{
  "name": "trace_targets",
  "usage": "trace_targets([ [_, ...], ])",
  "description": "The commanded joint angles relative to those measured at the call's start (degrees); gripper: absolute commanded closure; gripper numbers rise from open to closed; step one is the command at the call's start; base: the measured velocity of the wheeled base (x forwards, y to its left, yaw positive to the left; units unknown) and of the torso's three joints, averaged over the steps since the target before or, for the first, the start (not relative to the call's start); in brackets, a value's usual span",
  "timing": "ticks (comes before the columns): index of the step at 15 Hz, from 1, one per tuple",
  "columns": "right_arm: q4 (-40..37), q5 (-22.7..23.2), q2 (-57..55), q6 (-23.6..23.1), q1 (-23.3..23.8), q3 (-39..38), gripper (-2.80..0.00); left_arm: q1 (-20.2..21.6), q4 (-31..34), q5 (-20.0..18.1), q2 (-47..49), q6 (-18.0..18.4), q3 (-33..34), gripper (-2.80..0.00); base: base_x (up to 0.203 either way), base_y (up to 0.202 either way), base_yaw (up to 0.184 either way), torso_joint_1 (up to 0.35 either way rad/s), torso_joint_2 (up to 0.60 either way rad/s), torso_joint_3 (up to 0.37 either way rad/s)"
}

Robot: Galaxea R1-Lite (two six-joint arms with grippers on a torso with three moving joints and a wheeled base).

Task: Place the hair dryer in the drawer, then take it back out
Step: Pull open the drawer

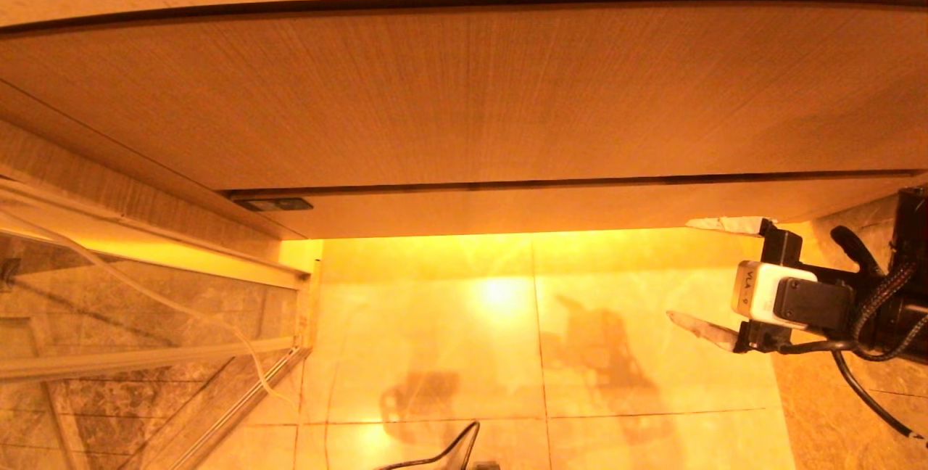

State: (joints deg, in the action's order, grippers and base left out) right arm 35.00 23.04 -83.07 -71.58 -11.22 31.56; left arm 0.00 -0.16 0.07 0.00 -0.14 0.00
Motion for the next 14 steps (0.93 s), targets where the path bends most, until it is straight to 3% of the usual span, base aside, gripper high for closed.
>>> trace_targets([
  [1, 1.03, 0.16, -0.69, -0.40, -0.12, -0.10, -2.80, 0.00, -0.02, 0.01, 0.00, -0.04, 0.00, 0.00, 0.000, 0.000, 0.000, 0.000, 0.00, 0.000],
  [14, 10.41, -1.19, -13.64, -0.50, -0.07, 6.49, -2.80, 0.00, -0.02, 0.01, 0.00, -0.04, 0.00, 0.00, 0.000, 0.000, 0.000, 0.000, 0.00, 0.000],
])
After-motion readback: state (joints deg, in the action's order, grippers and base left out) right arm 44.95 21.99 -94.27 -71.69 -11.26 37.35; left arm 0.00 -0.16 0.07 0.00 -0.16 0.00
